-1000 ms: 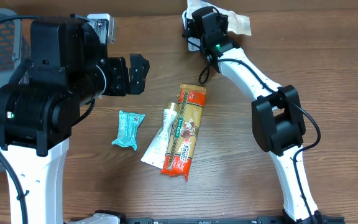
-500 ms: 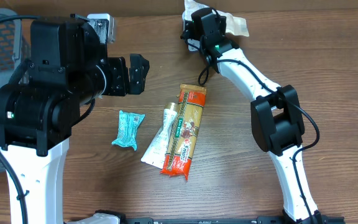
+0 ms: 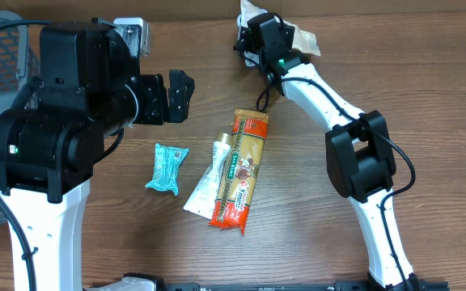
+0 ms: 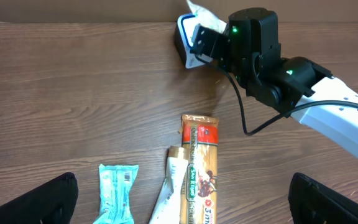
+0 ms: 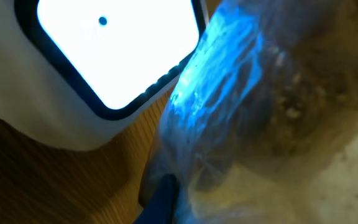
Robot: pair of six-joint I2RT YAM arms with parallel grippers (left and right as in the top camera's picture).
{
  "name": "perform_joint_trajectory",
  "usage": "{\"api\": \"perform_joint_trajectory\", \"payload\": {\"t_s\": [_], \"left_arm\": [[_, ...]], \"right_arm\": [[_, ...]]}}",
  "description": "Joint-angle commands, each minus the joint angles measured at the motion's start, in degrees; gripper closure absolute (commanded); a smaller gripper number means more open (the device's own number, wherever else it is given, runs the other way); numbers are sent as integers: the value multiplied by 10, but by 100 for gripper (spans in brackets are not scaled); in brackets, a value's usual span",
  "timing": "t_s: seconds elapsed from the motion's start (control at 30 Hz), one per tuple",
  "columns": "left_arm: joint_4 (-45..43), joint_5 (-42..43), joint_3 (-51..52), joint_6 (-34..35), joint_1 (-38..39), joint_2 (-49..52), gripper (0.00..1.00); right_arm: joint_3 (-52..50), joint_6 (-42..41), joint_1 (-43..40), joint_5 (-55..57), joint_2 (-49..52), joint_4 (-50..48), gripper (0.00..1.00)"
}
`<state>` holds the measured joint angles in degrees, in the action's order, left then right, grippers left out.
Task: Scan the item barcode
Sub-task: 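Hold the clear bag in front of the white scanner window, then move the bag right and release it on the table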
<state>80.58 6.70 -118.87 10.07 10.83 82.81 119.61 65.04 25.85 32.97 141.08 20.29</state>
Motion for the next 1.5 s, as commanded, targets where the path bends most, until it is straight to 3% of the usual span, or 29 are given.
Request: {"api": "perform_joint_trajectory", "payload": {"t_s": [0.0,0.1,0.23,0.5,0.8,1.1,1.43,1.47], "left_arm": [[-2,4,-4,-13,0,3,1],[-2,4,-4,-13,1,3,0],[-2,4,-4,-13,1,3,1],[-2,4,-4,-13,1,3,0],[-2,4,-4,-13,1,3,0],[-2,4,-4,-13,1,3,0],[-2,4,-4,-13,1,3,1],[-2,4,-4,-13,1,3,1]], "right_arm": [[5,-104,4,-6,-34,12,96],[10,-134,-2,-8,-77,43,96],[26,-250,-3,-74,-146,129,96],[27,-526,-48,-429,-301,354,96],[4,-552,-234,-754,-330,511,96],[-146,-592,-426,-809,-330,446,96],[-479,-758,-550,-774,-327,95,96],[-500,-758,-558,-774,-327,70,92]]}}
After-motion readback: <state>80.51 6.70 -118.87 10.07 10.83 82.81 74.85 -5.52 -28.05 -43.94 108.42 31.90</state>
